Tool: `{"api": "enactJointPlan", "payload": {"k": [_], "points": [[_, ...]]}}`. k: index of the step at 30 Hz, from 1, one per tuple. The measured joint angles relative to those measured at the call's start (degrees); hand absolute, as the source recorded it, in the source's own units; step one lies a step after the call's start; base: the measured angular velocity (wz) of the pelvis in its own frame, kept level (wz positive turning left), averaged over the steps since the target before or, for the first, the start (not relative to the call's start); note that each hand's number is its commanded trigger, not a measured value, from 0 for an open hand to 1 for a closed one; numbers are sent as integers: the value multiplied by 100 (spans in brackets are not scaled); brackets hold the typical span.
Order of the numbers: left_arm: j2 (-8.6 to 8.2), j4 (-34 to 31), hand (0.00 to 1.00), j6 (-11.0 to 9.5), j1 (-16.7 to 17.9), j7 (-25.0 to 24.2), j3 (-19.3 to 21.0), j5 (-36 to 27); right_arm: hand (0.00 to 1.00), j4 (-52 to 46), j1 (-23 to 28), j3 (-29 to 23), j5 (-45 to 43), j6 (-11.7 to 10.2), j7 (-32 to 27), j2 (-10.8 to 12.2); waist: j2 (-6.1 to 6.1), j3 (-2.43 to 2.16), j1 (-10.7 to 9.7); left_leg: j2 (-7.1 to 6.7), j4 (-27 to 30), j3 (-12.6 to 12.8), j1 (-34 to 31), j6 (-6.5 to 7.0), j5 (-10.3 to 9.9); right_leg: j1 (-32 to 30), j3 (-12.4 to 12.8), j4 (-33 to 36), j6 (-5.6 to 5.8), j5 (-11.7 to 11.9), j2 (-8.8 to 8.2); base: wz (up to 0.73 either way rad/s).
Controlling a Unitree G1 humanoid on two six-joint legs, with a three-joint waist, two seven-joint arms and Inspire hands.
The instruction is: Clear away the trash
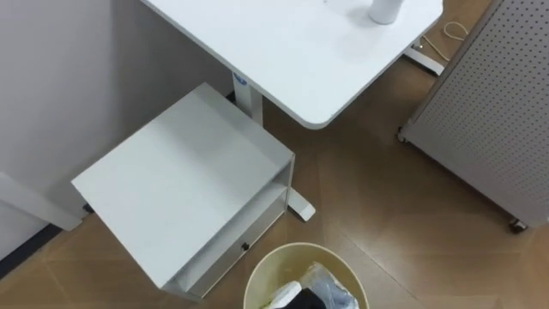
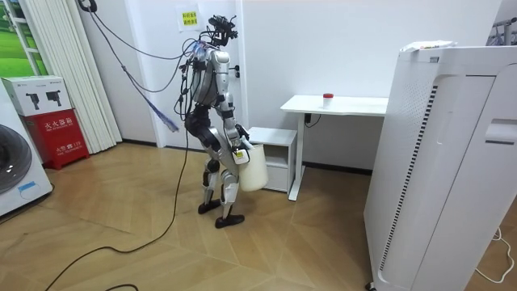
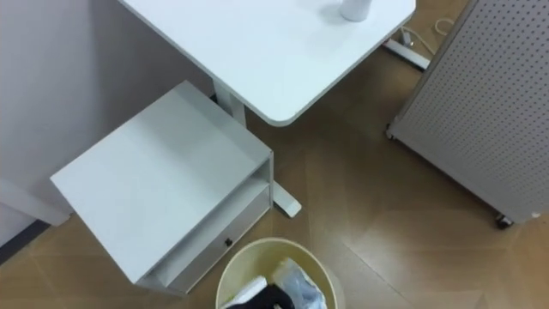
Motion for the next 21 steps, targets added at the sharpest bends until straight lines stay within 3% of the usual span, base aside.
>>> {"api": "enactJointPlan", "payload": {"k": [9,15,21], "points": [[43,1,0,5,24,-354,-33,6,100,0,39,-3,-14,-2,7,-13,4,2,4,-1,-117,4,52,12,8,93,-63,-155,26,23,2,0],[79,104,0,23,60,-377,-33,17,100,6,3,-21,-36,99,19,-64,41,12,10,0,-202,-21,113,9,11,163,-293,-185,14,56,-37,0],[193,99,0,25,135,-351,22,155,100,75,9,-265,-57,150,68,-121,166,75,8,-4,-360,-11,372,9,11,430,-324,-300,21,69,-62,0]]}}
